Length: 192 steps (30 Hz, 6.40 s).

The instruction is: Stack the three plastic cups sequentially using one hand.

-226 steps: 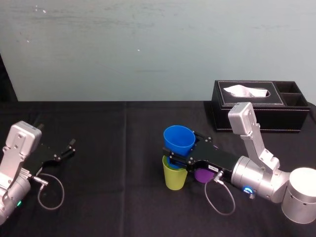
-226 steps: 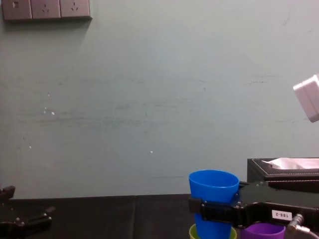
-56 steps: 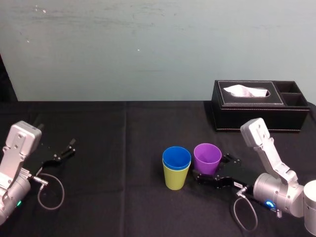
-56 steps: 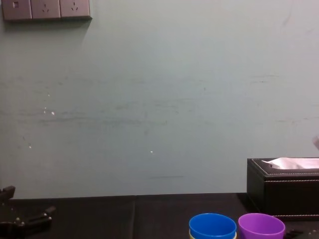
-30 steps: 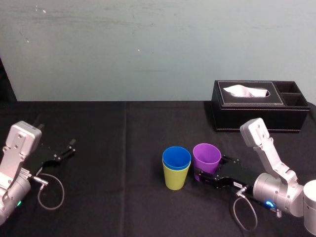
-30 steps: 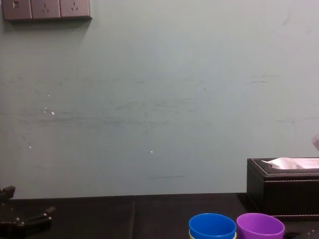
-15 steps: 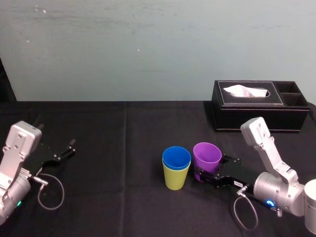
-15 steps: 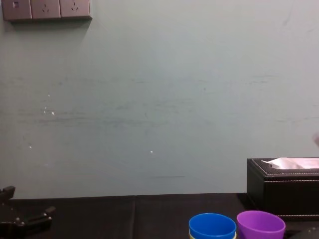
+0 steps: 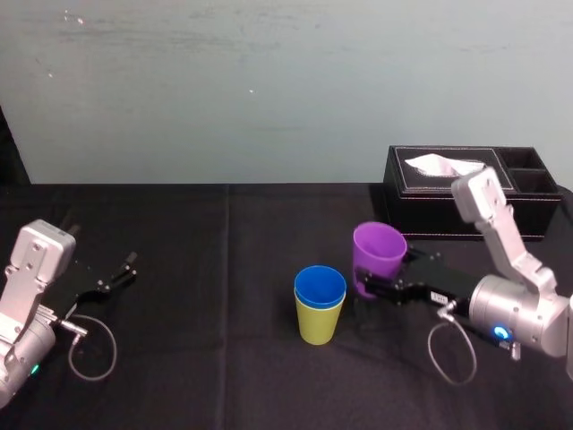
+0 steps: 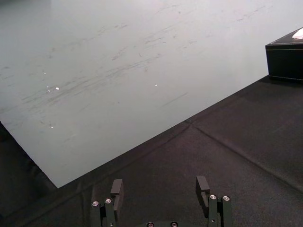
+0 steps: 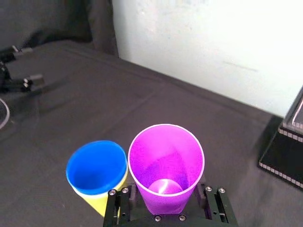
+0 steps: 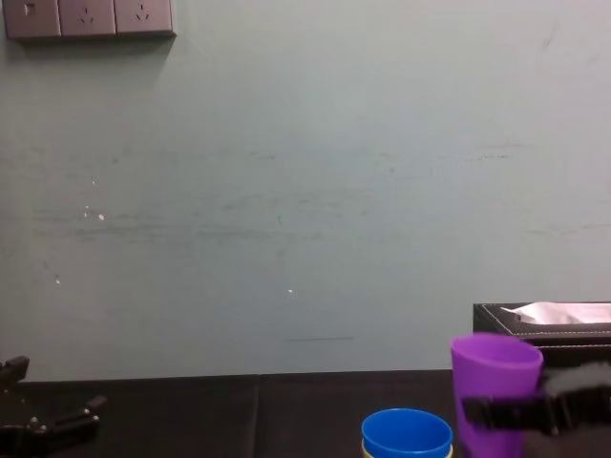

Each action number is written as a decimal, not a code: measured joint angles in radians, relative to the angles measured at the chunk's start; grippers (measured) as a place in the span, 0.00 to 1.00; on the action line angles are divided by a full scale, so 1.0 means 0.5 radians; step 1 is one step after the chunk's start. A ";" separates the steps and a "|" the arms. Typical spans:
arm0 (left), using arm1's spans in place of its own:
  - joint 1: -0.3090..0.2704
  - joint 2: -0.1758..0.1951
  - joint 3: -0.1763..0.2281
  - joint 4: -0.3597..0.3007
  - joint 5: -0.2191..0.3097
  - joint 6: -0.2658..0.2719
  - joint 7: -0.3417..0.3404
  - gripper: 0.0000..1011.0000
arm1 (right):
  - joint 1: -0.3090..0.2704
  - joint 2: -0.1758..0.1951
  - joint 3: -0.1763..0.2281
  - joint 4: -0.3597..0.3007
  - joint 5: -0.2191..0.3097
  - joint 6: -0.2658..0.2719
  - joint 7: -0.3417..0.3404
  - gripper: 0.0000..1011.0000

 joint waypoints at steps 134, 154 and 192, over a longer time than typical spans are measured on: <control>0.000 0.000 0.000 0.000 0.000 0.000 0.000 0.99 | 0.181 0.009 -0.339 -0.062 0.020 0.032 0.011 0.98; 0.000 0.000 0.000 0.000 0.000 0.000 0.000 0.99 | 0.094 -0.007 -0.243 -0.127 0.042 -0.146 -0.023 0.99; 0.000 0.000 0.000 0.000 0.000 0.000 0.000 0.99 | -0.353 -0.215 0.179 -0.161 -0.098 -0.115 -0.643 0.99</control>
